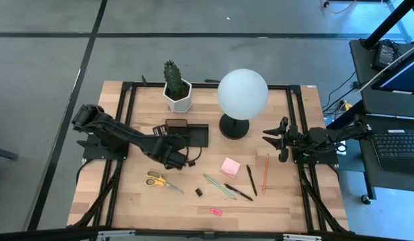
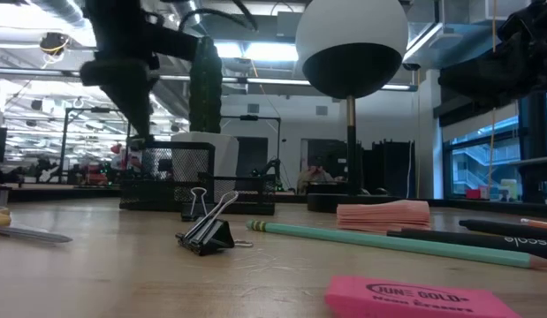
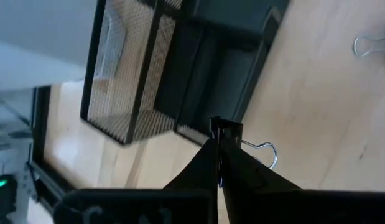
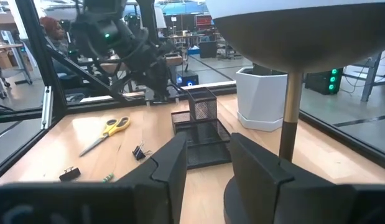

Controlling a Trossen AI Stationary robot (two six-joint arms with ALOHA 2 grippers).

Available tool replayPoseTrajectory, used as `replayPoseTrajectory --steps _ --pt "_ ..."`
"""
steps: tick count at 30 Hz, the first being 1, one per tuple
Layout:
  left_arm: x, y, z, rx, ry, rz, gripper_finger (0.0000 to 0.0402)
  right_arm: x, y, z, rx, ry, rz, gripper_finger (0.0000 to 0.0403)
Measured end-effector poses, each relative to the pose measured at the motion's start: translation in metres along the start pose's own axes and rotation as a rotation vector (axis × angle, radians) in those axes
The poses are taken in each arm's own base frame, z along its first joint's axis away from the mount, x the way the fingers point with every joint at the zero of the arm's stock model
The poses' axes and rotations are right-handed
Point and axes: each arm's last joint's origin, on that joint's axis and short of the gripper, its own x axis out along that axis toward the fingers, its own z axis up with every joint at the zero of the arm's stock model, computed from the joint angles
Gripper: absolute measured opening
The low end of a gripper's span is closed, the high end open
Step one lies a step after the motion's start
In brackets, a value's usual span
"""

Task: Pick and place office supplies into organizer
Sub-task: Put the top left black clip binder into the black desk organizer

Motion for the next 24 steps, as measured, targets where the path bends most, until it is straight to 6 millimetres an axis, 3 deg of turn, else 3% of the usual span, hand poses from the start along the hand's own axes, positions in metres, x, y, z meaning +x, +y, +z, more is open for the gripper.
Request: replayPoseTrajectory --steps 11,24 --pt "0.025 0.019 0.024 -0.060 -0.015 -0.074 0.0003 0.000 0.000 0.000 -0.004 0.000 0.000 0.0126" --pt "0.036 0.020 0.017 -0.077 0.039 -0.083 0.0003 0.000 0.000 -0.001 -0.007 0.007 -0.001 0.0126"
